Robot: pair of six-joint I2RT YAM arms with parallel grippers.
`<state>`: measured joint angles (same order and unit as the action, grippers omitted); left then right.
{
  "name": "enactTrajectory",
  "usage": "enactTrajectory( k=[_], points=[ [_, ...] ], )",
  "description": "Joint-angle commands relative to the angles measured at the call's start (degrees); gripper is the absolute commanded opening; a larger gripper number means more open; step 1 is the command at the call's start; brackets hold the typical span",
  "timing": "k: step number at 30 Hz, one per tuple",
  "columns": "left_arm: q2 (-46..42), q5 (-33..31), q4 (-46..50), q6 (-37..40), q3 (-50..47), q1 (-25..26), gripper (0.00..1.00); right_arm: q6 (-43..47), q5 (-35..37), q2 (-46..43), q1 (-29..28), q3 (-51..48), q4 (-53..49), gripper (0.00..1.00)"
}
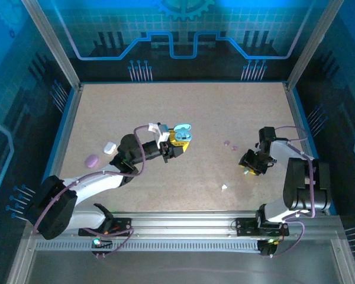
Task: Insert the wireless bluetooth earbuds into the charging case
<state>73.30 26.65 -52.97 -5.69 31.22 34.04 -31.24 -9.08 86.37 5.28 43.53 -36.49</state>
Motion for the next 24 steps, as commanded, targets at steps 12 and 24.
enactTrajectory(
  k=[12,24],
  points=[
    [-0.7,0.75,-2.07,-0.23,-0.02,0.33,0.36,0.18,-6.0,-3.8,-2.19,-1.68,0.72,0.38],
    [-1.23,0.43,-1.85,-0.04,-0.37,0.33,0.36,1.14,1.12,-1.65,-6.88,3.44,-4.44,0.39]
  ],
)
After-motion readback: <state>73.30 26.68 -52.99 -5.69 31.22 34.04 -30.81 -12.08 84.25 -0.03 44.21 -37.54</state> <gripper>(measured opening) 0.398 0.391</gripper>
